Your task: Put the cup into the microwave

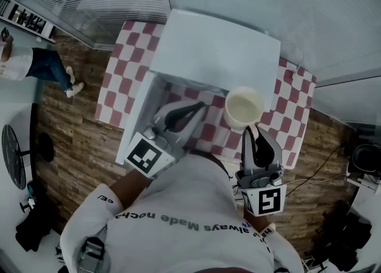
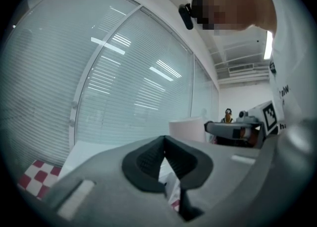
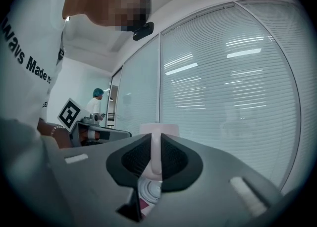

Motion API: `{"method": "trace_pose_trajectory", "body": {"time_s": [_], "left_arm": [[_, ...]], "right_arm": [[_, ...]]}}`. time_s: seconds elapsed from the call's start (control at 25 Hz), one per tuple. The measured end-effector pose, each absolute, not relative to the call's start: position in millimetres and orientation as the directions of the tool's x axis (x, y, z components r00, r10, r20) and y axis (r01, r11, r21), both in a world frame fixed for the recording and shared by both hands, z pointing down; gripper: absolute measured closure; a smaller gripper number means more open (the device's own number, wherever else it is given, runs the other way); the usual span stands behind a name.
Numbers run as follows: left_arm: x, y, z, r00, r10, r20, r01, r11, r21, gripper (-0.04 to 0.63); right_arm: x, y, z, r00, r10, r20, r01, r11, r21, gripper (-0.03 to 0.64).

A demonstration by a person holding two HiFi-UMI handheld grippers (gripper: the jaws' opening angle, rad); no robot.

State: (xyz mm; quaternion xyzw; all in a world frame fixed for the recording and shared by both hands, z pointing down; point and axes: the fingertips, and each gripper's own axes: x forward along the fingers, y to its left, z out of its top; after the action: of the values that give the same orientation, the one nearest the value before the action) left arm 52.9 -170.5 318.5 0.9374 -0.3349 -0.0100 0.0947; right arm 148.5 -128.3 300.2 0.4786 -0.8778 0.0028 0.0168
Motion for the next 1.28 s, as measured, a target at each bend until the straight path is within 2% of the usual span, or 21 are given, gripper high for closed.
{"method": "trace_pose_trajectory", "body": {"time_s": [0.44, 1.28], "left_arm": [[43, -170, 376, 0.766, -0.635, 0.096, -0.64, -0.744, 0.191, 0.591], [30, -179, 507, 0.738, -0.647, 0.191, -0.674, -0.717, 0.177, 0.591]], "right_arm": [[130, -123, 354, -0.585, -0.809, 0.056, -0.811, 0.583, -0.047, 0.58], [108, -141, 488, -0.56, -0.819, 0.127, -0.828, 0.557, -0.061, 0.58]]}}
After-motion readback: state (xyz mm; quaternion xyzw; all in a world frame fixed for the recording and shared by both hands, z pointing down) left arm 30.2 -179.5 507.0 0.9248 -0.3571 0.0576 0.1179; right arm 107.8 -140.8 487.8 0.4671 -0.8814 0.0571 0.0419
